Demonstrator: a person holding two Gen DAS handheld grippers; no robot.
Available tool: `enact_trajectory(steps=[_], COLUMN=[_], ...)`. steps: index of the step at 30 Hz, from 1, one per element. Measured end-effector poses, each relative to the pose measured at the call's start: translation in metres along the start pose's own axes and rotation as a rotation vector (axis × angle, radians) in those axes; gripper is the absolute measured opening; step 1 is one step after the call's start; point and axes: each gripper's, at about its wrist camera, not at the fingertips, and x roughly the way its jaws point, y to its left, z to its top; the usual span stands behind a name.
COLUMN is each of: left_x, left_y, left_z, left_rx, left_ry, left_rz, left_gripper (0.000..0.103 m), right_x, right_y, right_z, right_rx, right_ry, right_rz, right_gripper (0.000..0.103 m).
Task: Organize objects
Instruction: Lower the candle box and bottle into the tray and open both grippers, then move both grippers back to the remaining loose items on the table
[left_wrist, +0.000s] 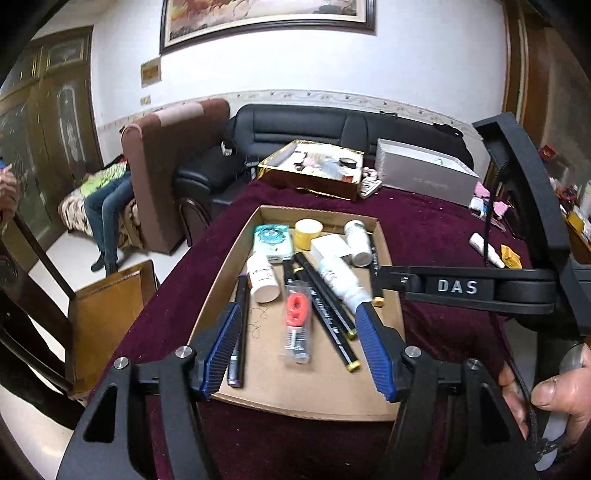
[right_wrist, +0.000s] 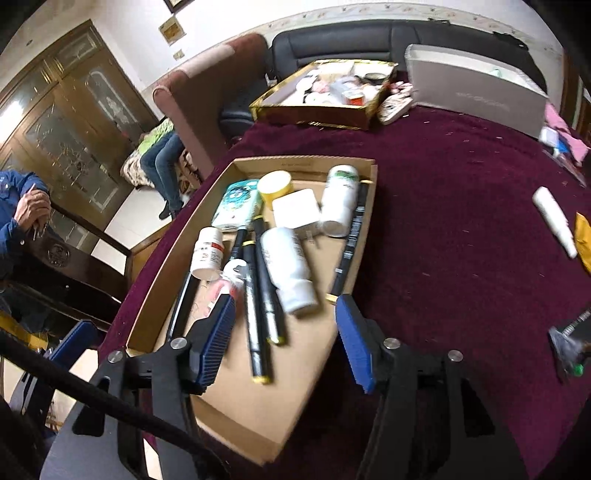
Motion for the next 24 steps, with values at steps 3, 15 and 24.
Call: enact_trajectory(steps=[3, 15, 24], left_x=[-0.006, -0.011, 0.029], left_y=[-0.016, -0.089, -0.136], left_z=[-0.001, -0.002, 0.000], left_rx=[0.041, 0.213, 0.224], left_ry=[-0.004, 0.002, 0.135], left_rz=[0.001, 0.020, -0.104], left_gripper=[0.058, 0.058, 0.058], right_x=[-0.017, -0.073, -0.121], right_y=[-0.018, -0.125, -0.230], right_z=[-0.010, -0.034, -0.046], right_rx=[0.021, 0.176, 0.344], right_ry=[-0.024, -0.108, -0.217], right_rz=[-0.020, -0.078, -0.134], right_gripper=[0.057, 0.060, 0.061])
